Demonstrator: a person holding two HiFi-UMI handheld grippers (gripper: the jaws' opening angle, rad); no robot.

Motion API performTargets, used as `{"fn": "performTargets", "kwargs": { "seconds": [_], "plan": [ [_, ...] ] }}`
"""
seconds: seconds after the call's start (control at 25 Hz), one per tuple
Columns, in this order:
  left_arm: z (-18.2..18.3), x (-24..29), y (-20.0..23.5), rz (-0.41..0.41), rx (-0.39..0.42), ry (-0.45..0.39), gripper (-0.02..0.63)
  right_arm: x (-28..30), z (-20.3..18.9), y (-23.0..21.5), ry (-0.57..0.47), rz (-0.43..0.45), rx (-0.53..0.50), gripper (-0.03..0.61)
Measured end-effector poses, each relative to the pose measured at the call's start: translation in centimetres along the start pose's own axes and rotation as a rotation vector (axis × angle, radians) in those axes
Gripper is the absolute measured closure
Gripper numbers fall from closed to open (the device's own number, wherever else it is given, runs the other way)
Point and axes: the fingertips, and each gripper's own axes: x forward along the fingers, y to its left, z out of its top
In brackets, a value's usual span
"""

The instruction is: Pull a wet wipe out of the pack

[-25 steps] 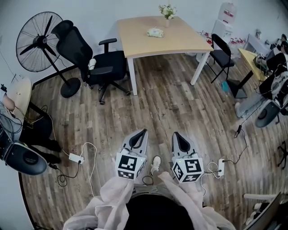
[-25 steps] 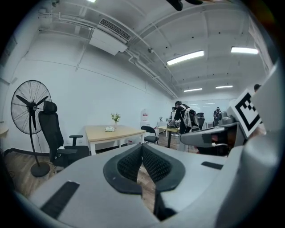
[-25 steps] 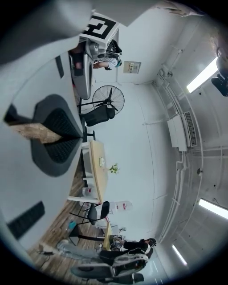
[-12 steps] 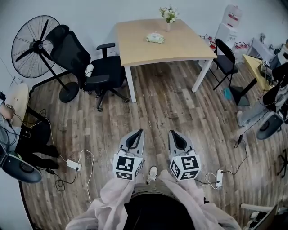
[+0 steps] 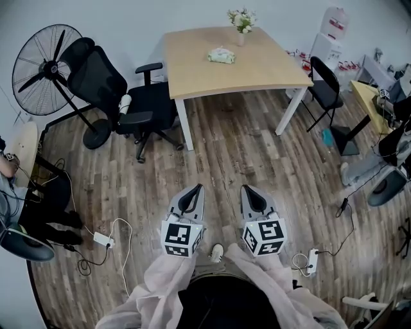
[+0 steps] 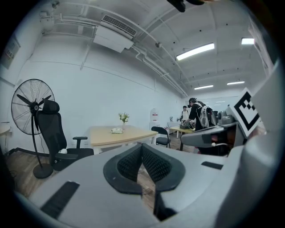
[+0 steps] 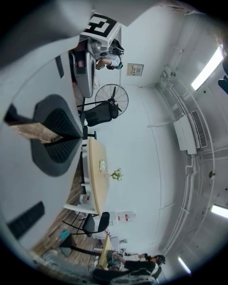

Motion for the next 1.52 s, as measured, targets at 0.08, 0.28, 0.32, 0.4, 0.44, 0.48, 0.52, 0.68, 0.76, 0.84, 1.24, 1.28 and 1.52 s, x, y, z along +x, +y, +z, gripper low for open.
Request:
{"fn": "performTargets", "kwargs": {
  "seconds": [0.08, 0.28, 0.32, 0.4, 0.44, 0.48, 0.52, 0.68, 0.76, 0.84, 1.24, 1.28, 1.52],
  "plan": [
    [0.1, 0.5, 0.4, 0.008, -0.001, 0.002, 0.601, 0.4, 0.0, -0.3, 0.004, 0.000, 0.004, 0.568],
    [0.3, 1.1, 0.6, 0.005, 0.000, 0.003, 0.601, 1.0, 0.6, -0.8, -0.002, -0.002, 0.012, 0.568],
    [0.4, 1.2, 0.7, 0.004, -0.001, 0.005, 0.601, 1.1, 0.6, -0.8, 0.001, -0.001, 0.012, 0.568],
    [0.6, 1.2, 0.7, 0.005, -0.005, 0.008, 0.601, 1.2, 0.6, -0.8, 0.010, 0.004, 0.015, 0.568],
    [0.5, 1.2, 0.7, 0.006, -0.006, 0.011, 0.601, 1.2, 0.5, -0.8, 0.015, 0.007, 0.019, 0.568],
    [0.5, 1.2, 0.7, 0.006, -0.006, 0.014, 0.601, 1.2, 0.3, -0.8, 0.021, 0.009, 0.022, 0.568],
    [0.5, 1.4, 0.8, 0.006, -0.007, 0.015, 0.601, 1.4, 0.2, -0.8, 0.026, 0.011, 0.025, 0.568],
    [0.4, 2.1, 1.3, 0.012, -0.011, 0.015, 0.601, 2.2, -0.2, -1.1, 0.040, 0.013, 0.024, 0.568],
    [0.3, 2.5, 1.4, 0.016, -0.009, 0.015, 0.601, 2.6, -0.3, -1.5, 0.042, 0.014, 0.024, 0.568],
    [0.3, 3.1, 1.6, 0.018, -0.010, 0.016, 0.601, 3.2, -0.2, -2.0, 0.041, 0.012, 0.024, 0.568],
    [0.9, 8.5, 4.5, 0.033, -0.014, 0.019, 0.601, 8.1, 1.8, -5.4, 0.029, -0.006, 0.021, 0.568],
    [1.0, 9.2, 5.0, 0.036, -0.016, 0.019, 0.601, 8.9, 2.0, -5.7, 0.030, -0.008, 0.019, 0.568],
    [2.1, 14.2, 8.1, 0.061, -0.028, 0.023, 0.601, 13.7, 3.9, -8.3, 0.033, -0.008, 0.011, 0.569]
  ]
}}
